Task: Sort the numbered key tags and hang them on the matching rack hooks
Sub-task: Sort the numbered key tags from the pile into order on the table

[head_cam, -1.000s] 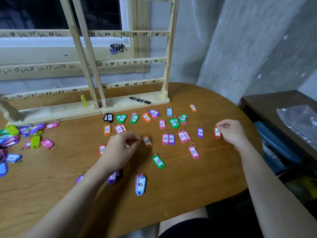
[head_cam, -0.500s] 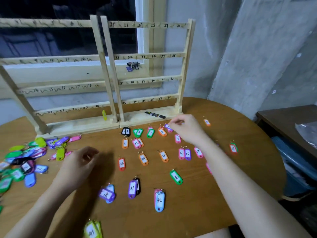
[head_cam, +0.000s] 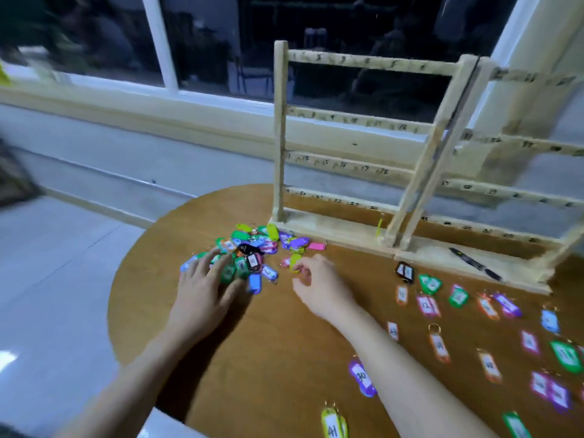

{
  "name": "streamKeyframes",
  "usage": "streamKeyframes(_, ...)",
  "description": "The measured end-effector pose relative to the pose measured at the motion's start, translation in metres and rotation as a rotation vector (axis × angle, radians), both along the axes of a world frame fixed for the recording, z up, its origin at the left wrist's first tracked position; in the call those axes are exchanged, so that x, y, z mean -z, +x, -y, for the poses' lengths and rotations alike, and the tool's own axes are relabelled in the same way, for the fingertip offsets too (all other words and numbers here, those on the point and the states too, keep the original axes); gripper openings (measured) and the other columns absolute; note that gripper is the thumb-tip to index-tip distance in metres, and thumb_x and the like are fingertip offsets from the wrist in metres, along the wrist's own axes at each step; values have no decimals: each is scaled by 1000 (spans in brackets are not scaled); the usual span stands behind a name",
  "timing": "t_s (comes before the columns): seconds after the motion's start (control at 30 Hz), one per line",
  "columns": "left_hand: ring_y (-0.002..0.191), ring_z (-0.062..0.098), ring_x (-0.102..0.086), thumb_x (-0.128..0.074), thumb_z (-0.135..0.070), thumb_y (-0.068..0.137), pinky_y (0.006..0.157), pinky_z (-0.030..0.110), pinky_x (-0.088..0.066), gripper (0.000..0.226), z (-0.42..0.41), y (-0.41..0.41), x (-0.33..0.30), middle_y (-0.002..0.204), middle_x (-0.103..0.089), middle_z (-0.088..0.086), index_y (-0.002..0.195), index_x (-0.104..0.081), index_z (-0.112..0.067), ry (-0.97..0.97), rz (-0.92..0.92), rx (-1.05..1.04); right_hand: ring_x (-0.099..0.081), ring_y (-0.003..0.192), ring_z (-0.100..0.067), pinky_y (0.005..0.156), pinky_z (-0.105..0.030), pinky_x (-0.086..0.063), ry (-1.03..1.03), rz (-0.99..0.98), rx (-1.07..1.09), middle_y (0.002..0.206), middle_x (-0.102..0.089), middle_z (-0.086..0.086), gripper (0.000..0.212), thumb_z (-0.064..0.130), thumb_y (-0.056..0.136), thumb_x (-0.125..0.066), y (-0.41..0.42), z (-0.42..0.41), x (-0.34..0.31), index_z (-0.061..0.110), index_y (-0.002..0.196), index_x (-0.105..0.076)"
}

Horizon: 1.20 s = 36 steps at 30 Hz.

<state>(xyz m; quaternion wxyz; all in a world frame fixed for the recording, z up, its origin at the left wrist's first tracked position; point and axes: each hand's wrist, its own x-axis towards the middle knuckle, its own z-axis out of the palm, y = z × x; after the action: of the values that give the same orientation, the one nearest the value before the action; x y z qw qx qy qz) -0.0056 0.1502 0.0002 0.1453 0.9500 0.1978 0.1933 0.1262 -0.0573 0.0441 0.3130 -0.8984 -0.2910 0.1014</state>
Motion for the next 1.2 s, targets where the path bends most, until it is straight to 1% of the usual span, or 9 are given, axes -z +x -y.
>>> streamKeyframes(0.1, 130, 27, -42, -37, -65, 90, 109, 41, -29, 69, -1, 3, 0, 143, -53, -1, 142, -55, -24, 27, -29, 13, -58, 115, -26, 91, -36, -50, -124, 59, 21, 133, -48, 3, 41, 36, 94, -61, 0, -26, 10, 28, 135, -57)
streamKeyframes(0.23, 128, 22, -44, -36, -66, 90, 107, 39, -30, 66, -4, 13, 3, 138, -56, -6, 140, -56, -27, 28, -20, 31, -56, 122, -28, 92, -39, -49, -207, 140, 44, 140, -47, 0, 50, 41, 97, -59, 8, -45, 12, 24, 143, -50)
streamKeyframes(0.47, 126, 22, -43, -32, -65, 93, 110, 43, -32, 62, -5, 49, 5, 138, -55, -7, 139, -56, -30, 17, 0, 15, -59, 111, -29, 83, -36, -47, -232, 231, 106, 132, -50, -4, 38, 40, 103, -52, 14, -53, 12, 13, 130, -59)
streamKeyframes(0.57, 116, 24, -48, -37, -60, 94, 104, 42, -31, 54, -1, 60, 6, 127, -60, -6, 129, -63, -28, 43, 16, -18, -60, 101, -32, 77, -36, -43, -276, 300, 73, 124, -51, -8, 27, 31, 106, -49, 11, -52, 15, 9, 113, -64)
streamKeyframes(0.67, 107, 25, -51, -51, -57, 93, 97, 40, -29, 44, 2, 66, 6, 116, -62, -4, 121, -68, -26, 89, 31, -33, -60, 101, -32, 74, -35, -39, -300, 316, 69, 122, -52, -7, 20, 15, 105, -44, 13, -49, 17, 10, 112, -63)
streamKeyframes(0.83, 104, 25, -51, -67, -51, 89, 95, 38, -27, 32, 4, 68, 6, 109, -62, -3, 109, -76, -29, 97, 81, -9, -61, 91, -24, 75, -36, -51, -100, 176, 158, 97, -66, -5, 21, 12, 102, -47, 19, -38, 15, 10, 100, -68)
streamKeyframes(1.0, 118, 30, -46, -71, -54, 85, 101, 42, -27, 31, 7, 65, 6, 126, -58, 2, 103, -77, -29, 108, 70, 32, -60, 54, -5, 53, -18, -46, 286, -316, 258, 80, -69, -7, 13, 7, 97, -58, 17, -20, 8, 11, 105, -67)
streamKeyframes(1.1, 119, 29, -45, -72, -61, 81, 102, 43, -29, 39, 10, 65, -1, 128, -58, 0, 103, -78, -30, 112, 51, 61, -66, 59, -10, 58, -23, -53, 271, -352, 249, 80, -71, -7, 14, 5, 95, -60, 14, -9, 12, 12, 105, -66)
streamKeyframes(1.2, 114, 25, -47, -71, -55, 84, 100, 43, -33, 32, 12, 63, -5, 121, -59, -6, 106, -78, -33, 110, 68, 102, -69, 63, -12, 65, -27, -58, 288, -389, 221, 77, -71, -6, 11, 4, 92, -65, 9, -1, 17, 10, 100, -66)
